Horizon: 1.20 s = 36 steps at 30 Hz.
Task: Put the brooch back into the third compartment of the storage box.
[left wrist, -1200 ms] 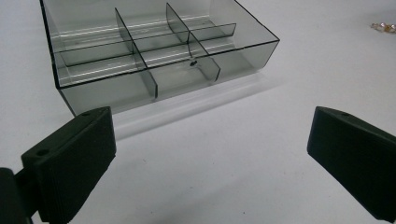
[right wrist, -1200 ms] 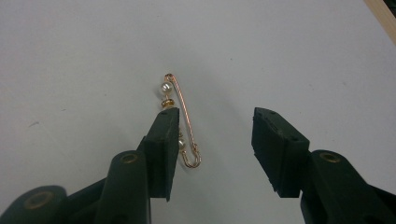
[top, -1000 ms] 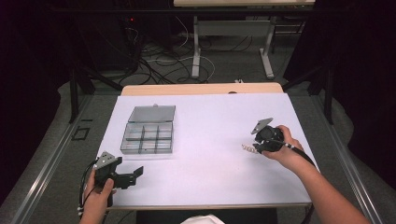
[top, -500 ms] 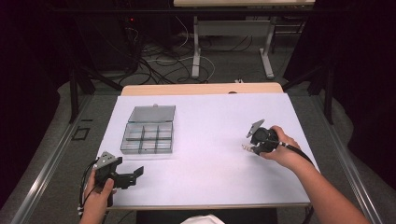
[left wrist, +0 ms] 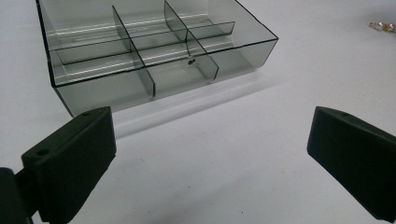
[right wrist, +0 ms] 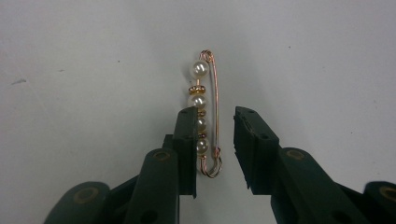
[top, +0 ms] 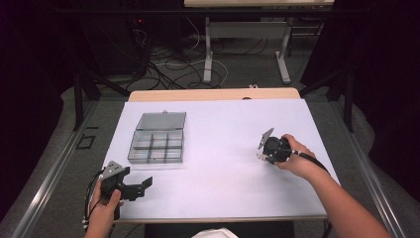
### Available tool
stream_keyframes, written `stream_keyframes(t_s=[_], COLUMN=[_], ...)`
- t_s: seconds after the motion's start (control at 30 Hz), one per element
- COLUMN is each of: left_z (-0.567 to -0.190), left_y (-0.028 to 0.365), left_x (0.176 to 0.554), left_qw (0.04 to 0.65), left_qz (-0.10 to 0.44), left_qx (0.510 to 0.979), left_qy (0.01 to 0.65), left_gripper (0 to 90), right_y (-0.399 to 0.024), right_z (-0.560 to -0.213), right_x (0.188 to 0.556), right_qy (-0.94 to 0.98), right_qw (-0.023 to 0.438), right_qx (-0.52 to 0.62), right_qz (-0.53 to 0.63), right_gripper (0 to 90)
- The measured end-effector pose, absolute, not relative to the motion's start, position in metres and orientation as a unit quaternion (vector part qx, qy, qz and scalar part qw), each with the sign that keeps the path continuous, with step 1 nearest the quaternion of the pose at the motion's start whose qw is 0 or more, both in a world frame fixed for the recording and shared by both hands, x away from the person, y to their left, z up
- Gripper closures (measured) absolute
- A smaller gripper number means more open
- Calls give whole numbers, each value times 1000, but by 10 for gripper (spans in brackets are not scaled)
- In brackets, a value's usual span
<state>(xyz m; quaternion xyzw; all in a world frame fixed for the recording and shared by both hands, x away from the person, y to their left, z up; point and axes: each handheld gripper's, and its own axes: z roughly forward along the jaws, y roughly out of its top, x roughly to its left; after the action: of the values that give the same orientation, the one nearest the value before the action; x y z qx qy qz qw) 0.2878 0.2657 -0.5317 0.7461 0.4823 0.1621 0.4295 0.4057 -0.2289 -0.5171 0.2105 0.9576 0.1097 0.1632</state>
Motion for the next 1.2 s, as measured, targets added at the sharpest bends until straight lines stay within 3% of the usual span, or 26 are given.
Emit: stream_keyframes(t_s=[1.2], left_z=[-533], left_y=[265], left_x=[288], left_qw=[429], left_qz=[159], left_qx=[745], left_qy=[485], left_gripper=[16], right_y=[-217], right_z=[-528], right_x=[417], right_qy=[970], right_qw=[128], right_qx=[191], right_qz=[72], right_gripper=[791])
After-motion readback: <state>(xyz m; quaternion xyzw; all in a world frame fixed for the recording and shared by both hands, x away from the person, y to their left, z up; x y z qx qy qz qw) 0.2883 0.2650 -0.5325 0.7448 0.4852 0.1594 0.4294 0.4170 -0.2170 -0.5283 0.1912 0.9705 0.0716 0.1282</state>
